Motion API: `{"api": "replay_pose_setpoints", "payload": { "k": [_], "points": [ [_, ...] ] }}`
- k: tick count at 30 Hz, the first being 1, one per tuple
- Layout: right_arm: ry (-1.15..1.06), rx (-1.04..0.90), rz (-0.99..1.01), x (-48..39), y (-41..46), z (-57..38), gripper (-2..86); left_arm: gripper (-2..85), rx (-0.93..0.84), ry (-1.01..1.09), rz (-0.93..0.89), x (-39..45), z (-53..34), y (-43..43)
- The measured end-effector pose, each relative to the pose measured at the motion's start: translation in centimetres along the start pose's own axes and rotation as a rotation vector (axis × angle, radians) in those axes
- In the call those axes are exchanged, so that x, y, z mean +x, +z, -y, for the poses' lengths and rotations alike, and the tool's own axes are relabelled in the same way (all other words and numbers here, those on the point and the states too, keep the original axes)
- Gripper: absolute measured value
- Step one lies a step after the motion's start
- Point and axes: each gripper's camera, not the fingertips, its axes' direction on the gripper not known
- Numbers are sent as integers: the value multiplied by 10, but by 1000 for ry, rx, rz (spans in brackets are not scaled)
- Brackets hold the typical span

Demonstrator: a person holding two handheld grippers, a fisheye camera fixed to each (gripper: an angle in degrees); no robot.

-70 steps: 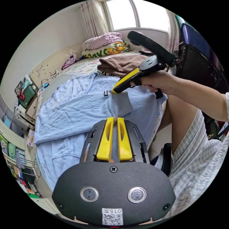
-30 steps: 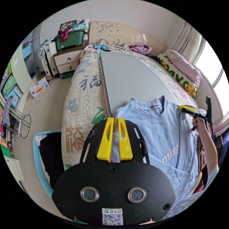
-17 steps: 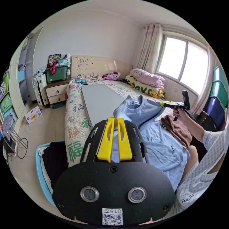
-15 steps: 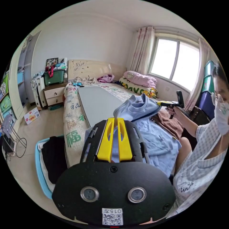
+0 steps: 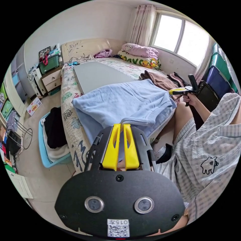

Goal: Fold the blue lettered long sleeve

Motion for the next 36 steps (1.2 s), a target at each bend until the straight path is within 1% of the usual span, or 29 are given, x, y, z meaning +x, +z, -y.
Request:
{"api": "replay_pose_setpoints", "payload": {
  "k": [1,4,7,9,12,14,15,17,20,24,27,28,29,30,32,36],
  "points": [
    [3,-15,-6,-1,0,-1,21,13,-12,-8,-3,1,-4,0],
    [-5,-185,3,-4,24,-3,34,20,-125,-39,-18,-2,-12,16],
    [28,-171,43,3,12,-4,46,33,-183,-81,-44,-10,-19,17],
    [97,-105,44,23,-13,0,60,48,-162,-107,-28,-19,-21,7],
    [179,-15,21,62,-42,20,82,80,-61,-187,-15,-47,-15,-15],
    [244,47,15,90,-55,36,88,97,48,-273,-24,-76,-5,-26],
    [278,94,31,109,-60,47,90,101,71,-302,-29,-85,-2,-27],
    [319,125,54,137,-57,66,96,117,152,-413,-43,-120,10,-22],
    [385,105,89,181,-35,101,120,129,170,-522,21,-157,27,-2],
    [456,88,103,222,-3,137,134,136,133,-635,-36,-195,40,37],
    [469,67,110,235,12,155,129,127,122,-701,-124,-215,43,63],
    [473,64,99,239,16,159,122,113,113,-723,-114,-220,42,69],
    [472,65,92,240,17,161,109,78,115,-736,-90,-223,41,70],
    [470,66,75,243,19,164,83,60,127,-727,-95,-224,41,70],
    [451,57,57,246,20,167,34,42,153,-702,-122,-227,39,70],
    [395,74,-67,249,7,166,13,22,216,-703,-64,-226,32,56]
  ]
}}
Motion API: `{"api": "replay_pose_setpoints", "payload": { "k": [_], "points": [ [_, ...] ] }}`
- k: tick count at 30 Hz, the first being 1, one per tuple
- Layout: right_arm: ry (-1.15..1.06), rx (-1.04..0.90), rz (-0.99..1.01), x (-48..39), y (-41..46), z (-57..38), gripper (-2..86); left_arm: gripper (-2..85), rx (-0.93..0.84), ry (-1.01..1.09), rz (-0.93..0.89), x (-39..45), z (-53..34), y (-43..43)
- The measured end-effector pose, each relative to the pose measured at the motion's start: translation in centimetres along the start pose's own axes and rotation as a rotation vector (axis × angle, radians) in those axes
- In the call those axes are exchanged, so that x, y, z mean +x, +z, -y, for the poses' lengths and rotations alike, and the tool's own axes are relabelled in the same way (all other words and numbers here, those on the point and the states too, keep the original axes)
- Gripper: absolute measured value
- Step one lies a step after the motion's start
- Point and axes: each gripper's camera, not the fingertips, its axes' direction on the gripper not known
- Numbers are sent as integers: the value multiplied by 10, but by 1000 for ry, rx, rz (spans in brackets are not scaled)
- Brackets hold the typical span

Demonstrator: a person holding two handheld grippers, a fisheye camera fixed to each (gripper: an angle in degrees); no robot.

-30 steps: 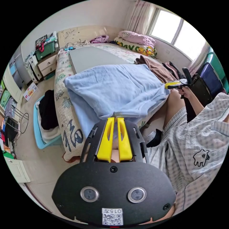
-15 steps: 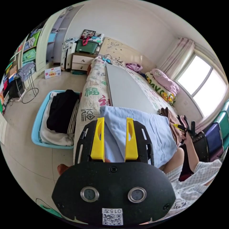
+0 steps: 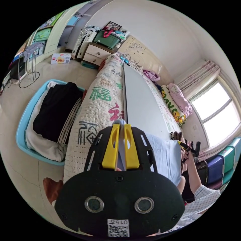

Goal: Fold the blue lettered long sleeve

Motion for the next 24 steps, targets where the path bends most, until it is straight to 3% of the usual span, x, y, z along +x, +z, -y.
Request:
{"api": "replay_pose_setpoints", "payload": {
  "k": [4,8,12,15,20,24],
  "points": [
    [13,43,20,15,-13,7,8,16,54,58,44,13,6,-11],
    [-45,34,-111,13,7,10,10,20,80,58,57,18,10,-5],
    [-46,-63,-167,33,46,-10,27,39,16,33,148,17,5,17],
    [-83,66,-121,43,12,-63,44,78,71,64,231,21,-18,6],
    [-434,110,68,4,-65,-203,56,79,1,335,-58,70,-103,-46],
    [-564,23,226,-28,-69,-326,75,78,-104,486,-104,111,-183,-53]
  ]
}}
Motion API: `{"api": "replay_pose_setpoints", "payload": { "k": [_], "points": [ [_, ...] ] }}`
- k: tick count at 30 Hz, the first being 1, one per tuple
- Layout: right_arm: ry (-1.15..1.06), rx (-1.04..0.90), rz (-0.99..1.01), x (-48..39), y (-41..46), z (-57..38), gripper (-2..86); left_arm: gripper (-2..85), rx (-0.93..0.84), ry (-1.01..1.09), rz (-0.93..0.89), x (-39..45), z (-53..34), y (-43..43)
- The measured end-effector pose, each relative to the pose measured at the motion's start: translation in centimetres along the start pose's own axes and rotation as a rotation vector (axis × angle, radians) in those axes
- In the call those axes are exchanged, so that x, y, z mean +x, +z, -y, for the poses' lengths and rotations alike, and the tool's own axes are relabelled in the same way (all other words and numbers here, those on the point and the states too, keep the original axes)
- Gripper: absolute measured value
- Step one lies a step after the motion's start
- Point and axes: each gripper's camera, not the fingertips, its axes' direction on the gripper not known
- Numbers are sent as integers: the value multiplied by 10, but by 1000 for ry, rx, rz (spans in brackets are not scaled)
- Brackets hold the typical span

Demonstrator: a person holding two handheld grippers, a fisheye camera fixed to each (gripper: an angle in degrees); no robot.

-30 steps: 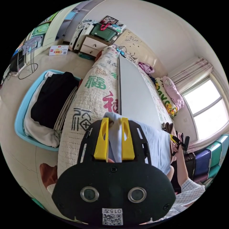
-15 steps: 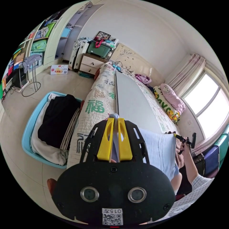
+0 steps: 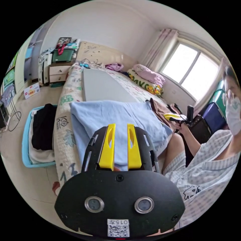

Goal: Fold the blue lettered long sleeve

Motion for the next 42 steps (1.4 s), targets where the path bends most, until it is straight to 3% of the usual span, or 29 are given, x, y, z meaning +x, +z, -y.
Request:
{"api": "replay_pose_setpoints", "payload": {
  "k": [7,20,29,33,42],
  "points": [
    [56,-49,143,-40,42,-100,92,93,-97,6,62,69,-70,49],
    [-49,-119,-210,-78,98,-204,86,76,-141,77,341,122,-99,97],
    [-9,-69,-252,-64,88,-252,31,18,-68,68,314,134,-114,93],
    [7,-166,-261,-54,127,-272,25,14,-135,94,358,139,-118,112],
    [122,-154,-231,-39,154,-292,27,15,-165,63,329,138,-123,136]
  ]
}}
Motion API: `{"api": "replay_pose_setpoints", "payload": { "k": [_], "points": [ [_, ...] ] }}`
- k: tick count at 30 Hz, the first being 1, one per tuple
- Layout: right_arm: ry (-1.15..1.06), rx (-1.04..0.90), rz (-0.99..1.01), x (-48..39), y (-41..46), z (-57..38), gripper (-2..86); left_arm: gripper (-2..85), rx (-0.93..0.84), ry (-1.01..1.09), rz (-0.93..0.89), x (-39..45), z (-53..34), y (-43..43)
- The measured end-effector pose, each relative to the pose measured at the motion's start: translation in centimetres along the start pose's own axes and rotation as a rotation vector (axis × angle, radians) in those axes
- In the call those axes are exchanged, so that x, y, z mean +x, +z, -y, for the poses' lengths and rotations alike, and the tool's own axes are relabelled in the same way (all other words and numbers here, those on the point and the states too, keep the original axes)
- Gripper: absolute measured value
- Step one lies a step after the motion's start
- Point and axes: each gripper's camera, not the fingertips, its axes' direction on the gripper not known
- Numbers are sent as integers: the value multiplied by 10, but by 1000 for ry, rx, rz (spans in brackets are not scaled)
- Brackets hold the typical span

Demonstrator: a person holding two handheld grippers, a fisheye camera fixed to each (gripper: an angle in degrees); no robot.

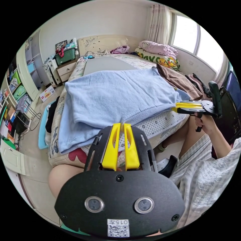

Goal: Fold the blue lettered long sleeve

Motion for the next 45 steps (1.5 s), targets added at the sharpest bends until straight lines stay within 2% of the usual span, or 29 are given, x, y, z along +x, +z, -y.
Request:
{"api": "replay_pose_setpoints", "payload": {
  "k": [6,17,24,45],
  "points": [
    [33,40,-108,-25,24,-13,29,15,-65,21,0,9,11,11],
    [44,31,-105,-38,46,-7,40,17,-69,36,103,40,13,29],
    [60,51,-108,-54,52,1,45,19,-93,29,104,47,18,38],
    [72,84,-77,-96,13,63,46,21,-104,14,99,60,31,61]
  ]
}}
